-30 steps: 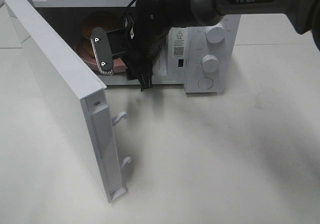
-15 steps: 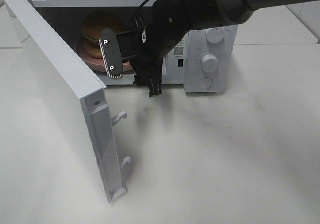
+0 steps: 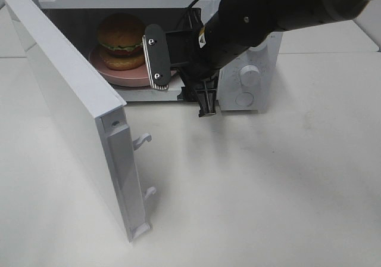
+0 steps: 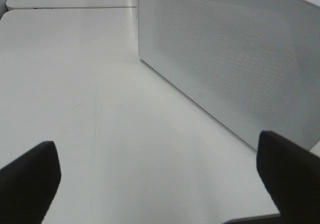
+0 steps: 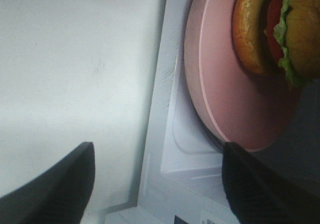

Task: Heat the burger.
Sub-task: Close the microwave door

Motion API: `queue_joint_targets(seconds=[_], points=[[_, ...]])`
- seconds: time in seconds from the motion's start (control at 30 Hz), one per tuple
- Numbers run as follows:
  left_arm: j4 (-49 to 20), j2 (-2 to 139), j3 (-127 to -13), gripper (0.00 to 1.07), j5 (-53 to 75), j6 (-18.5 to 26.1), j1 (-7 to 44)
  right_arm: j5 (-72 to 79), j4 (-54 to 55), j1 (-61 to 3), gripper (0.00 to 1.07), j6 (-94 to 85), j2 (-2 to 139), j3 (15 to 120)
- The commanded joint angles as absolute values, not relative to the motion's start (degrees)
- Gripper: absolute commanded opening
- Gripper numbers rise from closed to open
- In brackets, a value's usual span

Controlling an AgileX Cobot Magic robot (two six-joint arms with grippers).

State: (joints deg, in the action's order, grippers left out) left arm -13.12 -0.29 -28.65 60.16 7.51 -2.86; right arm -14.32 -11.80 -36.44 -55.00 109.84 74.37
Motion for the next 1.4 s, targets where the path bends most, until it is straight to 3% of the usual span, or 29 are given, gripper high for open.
queue_joint_targets(seconds=[0.03, 0.3, 0.77, 1.4], points=[[-13.1, -0.7, -28.6, 1.00, 59.4, 7.4, -3.0, -13.4, -12.1, -36.2, 0.70, -54.6, 107.2, 71.9], [-13.1, -0.7, -28.6, 1.00, 59.4, 7.4, -3.0, -8.5, -12.0, -36.2, 0.70, -49.3, 99.8, 62.1], [-13.1, -0.7, -28.6, 1.00, 59.4, 7.4, -3.0, -8.1, -11.8, -36.2, 0.70, -42.9, 92.0, 54.0], [-13.1, -0.7, -28.6, 1.00, 59.4, 7.4, -3.0, -26.1, -11.5, -36.3, 0.70, -5.3, 79.9, 47.2]])
